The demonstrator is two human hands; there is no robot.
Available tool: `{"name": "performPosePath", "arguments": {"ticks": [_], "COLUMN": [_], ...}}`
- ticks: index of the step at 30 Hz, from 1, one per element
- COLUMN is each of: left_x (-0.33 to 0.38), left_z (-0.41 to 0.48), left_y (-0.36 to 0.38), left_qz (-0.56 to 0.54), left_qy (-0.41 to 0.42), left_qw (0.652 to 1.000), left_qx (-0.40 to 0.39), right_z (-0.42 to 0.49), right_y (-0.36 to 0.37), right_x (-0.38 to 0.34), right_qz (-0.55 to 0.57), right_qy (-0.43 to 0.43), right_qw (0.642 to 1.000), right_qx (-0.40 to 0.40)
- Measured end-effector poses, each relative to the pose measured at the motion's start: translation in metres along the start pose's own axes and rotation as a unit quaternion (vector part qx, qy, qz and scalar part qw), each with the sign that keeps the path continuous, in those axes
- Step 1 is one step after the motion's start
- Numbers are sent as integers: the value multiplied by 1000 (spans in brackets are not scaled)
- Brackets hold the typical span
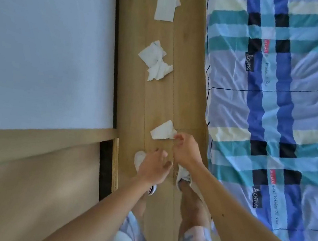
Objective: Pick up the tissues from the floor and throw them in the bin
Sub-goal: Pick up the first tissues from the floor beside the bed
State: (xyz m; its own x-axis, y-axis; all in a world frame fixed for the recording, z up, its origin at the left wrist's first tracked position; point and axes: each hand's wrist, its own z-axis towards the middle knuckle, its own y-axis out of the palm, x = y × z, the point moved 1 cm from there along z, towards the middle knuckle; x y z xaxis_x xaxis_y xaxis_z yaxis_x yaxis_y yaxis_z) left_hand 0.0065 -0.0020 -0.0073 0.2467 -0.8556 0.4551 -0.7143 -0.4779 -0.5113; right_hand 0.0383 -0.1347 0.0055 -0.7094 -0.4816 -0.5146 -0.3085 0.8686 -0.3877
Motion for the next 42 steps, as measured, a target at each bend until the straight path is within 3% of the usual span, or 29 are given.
{"name": "performPosePath", "arguments": {"ticks": [12,17,20,23,28,33,36,42], "left_x": [-140,-164,-177,-181,-174,-145,-117,-65], "left_z": [310,373,391,398,395,377,357,329], "left_y": [158,213,231,234,211,156,99,-35], "left_qz": [84,121,135,225,134,117,115,85], "left_qy": [-71,-75,-77,-6,-43,-25,-12,-8], "left_qw": [991,982,982,970,987,992,993,996], "left_qx": [-72,-126,-110,-93,-81,-44,-18,36], "right_z": [252,300,315,323,321,315,297,276], "right_y": [123,155,161,158,146,111,79,5], "right_x": [159,197,208,212,207,183,151,58], "right_qz": [47,51,41,46,51,71,104,80], "right_qy": [52,28,0,-3,17,63,96,68], "right_qw": [996,996,996,995,995,993,989,994], "right_qx": [60,70,75,87,80,64,43,39]}}
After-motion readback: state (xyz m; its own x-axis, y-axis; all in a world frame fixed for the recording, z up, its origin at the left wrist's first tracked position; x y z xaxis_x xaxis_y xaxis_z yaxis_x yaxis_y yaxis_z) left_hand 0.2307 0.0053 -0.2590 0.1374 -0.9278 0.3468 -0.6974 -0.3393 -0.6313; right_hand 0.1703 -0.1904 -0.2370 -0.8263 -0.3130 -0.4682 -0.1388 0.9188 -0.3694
